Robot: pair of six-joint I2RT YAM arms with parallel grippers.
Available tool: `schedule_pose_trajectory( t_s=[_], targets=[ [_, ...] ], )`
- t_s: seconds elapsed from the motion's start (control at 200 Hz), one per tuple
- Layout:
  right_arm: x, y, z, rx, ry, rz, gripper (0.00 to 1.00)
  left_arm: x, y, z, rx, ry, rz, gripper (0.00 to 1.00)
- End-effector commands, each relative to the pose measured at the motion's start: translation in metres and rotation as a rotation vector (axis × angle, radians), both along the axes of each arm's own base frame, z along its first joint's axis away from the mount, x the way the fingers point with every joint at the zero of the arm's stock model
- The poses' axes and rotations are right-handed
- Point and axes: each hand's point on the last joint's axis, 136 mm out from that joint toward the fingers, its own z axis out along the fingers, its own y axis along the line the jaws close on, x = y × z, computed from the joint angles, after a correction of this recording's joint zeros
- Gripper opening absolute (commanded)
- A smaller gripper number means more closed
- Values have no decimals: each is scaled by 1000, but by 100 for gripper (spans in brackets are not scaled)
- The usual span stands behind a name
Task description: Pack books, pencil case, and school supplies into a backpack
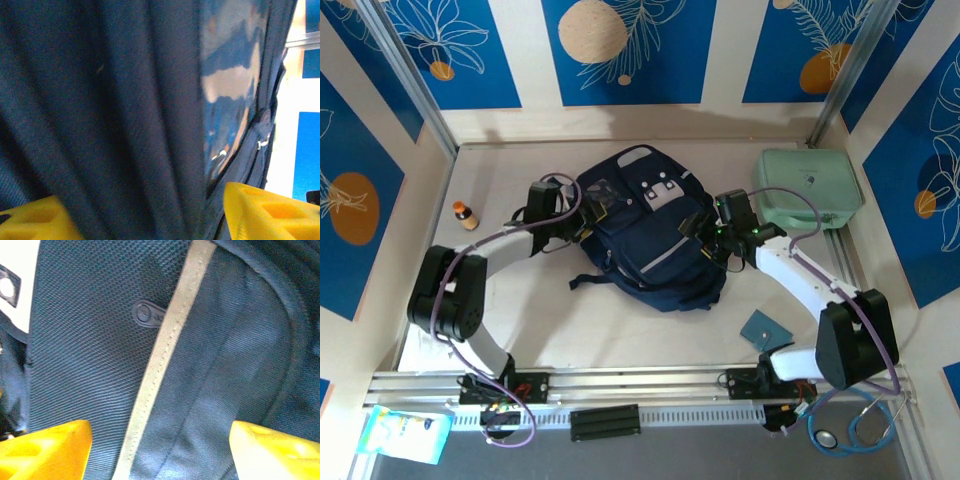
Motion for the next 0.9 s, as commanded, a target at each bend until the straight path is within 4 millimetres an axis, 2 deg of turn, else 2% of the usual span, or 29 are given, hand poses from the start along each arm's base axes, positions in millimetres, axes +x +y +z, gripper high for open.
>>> schedule_pose_trajectory(
  t_s=[0.0,0.085,0.165,0.24,0.435,0.64,0.795,0.895],
  targets=[
    [-12,-19,0,-81,6,-66,74,12,-5,10,-28,-21,-7,51],
    [-17,-24,-3,-86,14,-74,75,12,-4,9,-36,-16,0,37],
    [-17,-16,-6,-70,20,-22,74,10,-2,10,-38,-17,13,27],
    [-12,-7,-7,-41,22,18,74,6,0,10,-34,-14,16,24],
    [8,15,-7,10,12,87,74,-1,6,21,-34,-23,33,0],
    [28,32,4,43,-73,126,74,-12,16,28,-49,-22,73,0],
    [63,36,27,66,-167,166,74,-23,27,22,-60,-7,148,0],
    [87,49,42,84,-201,236,75,-31,27,16,-82,12,186,0]
  ],
)
